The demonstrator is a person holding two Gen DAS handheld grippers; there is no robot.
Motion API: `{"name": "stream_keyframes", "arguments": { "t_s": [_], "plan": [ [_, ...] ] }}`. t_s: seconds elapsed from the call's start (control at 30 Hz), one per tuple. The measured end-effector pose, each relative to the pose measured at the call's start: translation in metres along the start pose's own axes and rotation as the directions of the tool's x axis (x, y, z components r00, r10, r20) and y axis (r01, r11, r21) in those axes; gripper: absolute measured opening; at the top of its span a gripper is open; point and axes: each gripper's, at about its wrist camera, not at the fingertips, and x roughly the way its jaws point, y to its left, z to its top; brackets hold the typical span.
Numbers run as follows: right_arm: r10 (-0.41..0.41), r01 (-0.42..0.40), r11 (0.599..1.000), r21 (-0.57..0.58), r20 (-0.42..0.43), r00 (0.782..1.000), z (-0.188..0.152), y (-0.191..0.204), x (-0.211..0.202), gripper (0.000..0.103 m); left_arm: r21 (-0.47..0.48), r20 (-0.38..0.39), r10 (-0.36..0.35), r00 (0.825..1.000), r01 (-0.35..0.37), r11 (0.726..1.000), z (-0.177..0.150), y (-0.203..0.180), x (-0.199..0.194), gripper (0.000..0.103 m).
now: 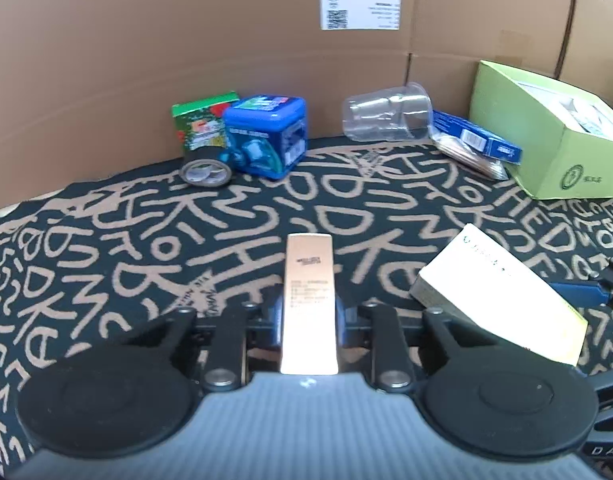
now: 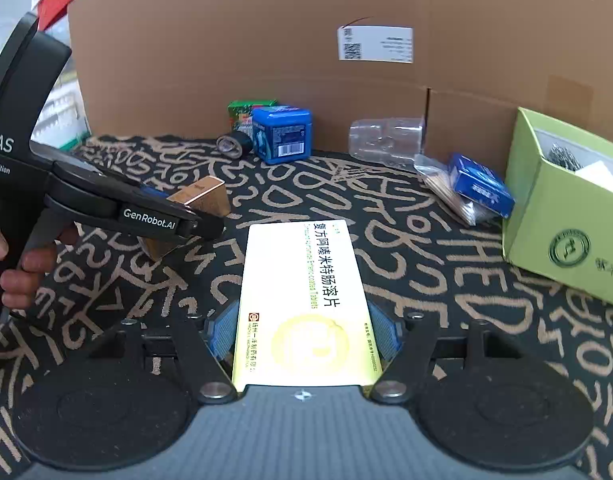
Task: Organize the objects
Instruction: 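Carry both boxes into the light-green box and open both tools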
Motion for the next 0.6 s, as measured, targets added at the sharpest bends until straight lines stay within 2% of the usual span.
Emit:
{"name": "stream_keyframes", "arguments": {
  "t_s": [0.13,0.27,0.43,0.6],
  "plan": [
    [0.01,-0.011,0.999,0.05,0.029,1.0,-0.006,-0.011,-0.015,0.071,-0.004,0.003,-0.055,0.998,0.055,0.998,0.003,-0.015,-0.008,0.023],
    [-0.01,0.002,0.995,0.1,0.082,0.997,-0.011,-0.034,-0.044,0.071,0.019,0.051,-0.136,0.989,0.135,0.991,0.02,-0.044,-0.025,0.023],
    [-0.092,0.066,0.986,0.151,0.172,0.981,-0.007,-0.074,-0.09,0.071,0.092,0.117,-0.257,0.959,0.247,0.965,0.054,-0.092,-0.048,0.023],
    [-0.208,0.171,0.97,0.171,0.232,0.95,0.004,-0.113,-0.121,0.071,0.137,0.151,-0.326,0.933,0.307,0.942,0.095,-0.152,-0.048,0.023]
  ]
}}
